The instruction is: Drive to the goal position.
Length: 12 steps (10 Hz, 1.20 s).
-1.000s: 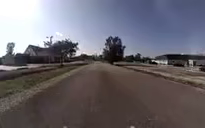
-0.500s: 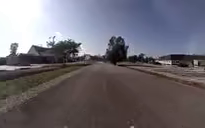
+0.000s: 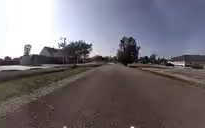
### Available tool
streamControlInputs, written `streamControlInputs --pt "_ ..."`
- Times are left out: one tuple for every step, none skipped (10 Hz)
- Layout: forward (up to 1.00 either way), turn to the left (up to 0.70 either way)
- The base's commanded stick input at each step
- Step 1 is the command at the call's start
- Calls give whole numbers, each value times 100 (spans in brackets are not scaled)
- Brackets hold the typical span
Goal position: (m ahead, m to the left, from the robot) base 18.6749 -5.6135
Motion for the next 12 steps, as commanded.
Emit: streamControlInputs --pt "70 0" --pt "70 0" --pt "70 0" --pt "70 0" --pt "70 0" --pt "70 0" --pt "70 0" --pt "70 0" --pt "70 0" --pt "70 -11" --pt "70 -35" --pt "70 -35"
